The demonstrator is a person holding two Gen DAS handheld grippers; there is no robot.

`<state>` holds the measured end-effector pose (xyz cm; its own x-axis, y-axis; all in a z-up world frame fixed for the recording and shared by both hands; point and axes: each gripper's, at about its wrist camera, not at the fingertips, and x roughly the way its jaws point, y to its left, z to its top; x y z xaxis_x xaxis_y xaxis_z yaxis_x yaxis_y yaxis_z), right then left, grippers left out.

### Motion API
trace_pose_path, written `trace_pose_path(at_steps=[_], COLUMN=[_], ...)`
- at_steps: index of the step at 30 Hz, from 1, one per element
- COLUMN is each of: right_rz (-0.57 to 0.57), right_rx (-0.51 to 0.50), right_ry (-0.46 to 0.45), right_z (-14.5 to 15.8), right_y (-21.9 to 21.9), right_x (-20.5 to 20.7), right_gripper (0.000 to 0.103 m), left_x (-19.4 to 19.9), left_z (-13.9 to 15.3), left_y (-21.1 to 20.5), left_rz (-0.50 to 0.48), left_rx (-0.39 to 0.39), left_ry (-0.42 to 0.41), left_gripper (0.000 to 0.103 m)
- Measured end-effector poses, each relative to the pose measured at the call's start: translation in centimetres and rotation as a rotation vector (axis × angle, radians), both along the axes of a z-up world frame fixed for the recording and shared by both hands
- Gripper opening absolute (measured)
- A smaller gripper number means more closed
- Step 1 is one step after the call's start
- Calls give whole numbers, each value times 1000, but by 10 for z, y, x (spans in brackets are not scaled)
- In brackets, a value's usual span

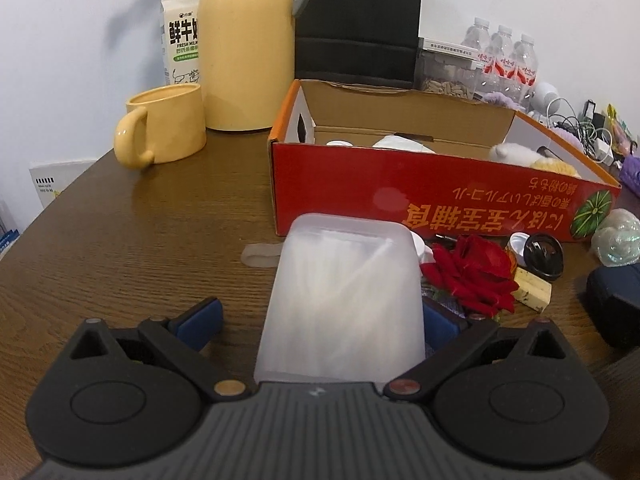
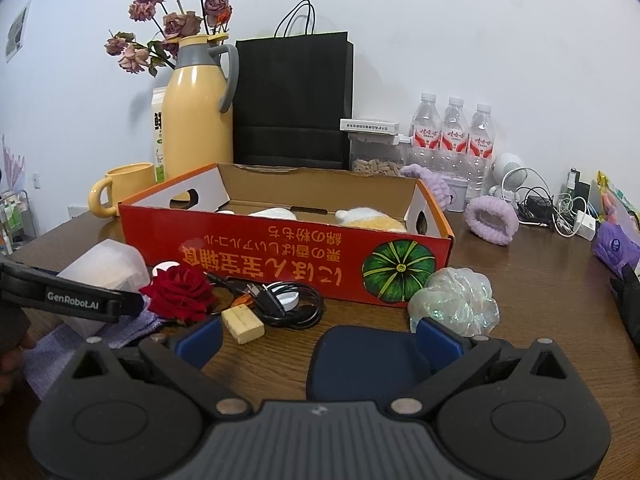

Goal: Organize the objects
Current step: 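Grasp the translucent plastic container with the left tool while the right tool grasps the iridescent mesh bag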

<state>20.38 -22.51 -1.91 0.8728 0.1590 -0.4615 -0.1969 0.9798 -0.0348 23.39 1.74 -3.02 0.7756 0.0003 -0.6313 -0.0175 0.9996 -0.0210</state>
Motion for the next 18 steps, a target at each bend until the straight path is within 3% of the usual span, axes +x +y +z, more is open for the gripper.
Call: trace_pose_path(at_steps=[7,10,18], right_rz=[-30,-64,-151], right_rx=[18,40,73], right_ry=[-17,-27,-36], right_z=[3,6,7], right_y=[-6,-14,-41], right_x=[-1,1,10], right_gripper=[103,103,103], left_x=[-1,-6,-20], left_z=[1,5,16], left_y=[0,-1,0], left_rz=[-7,-53,-74], left_rx=[-4,-22,-49], left_ry=[-3,-31,-136], left_gripper=[100,68,66])
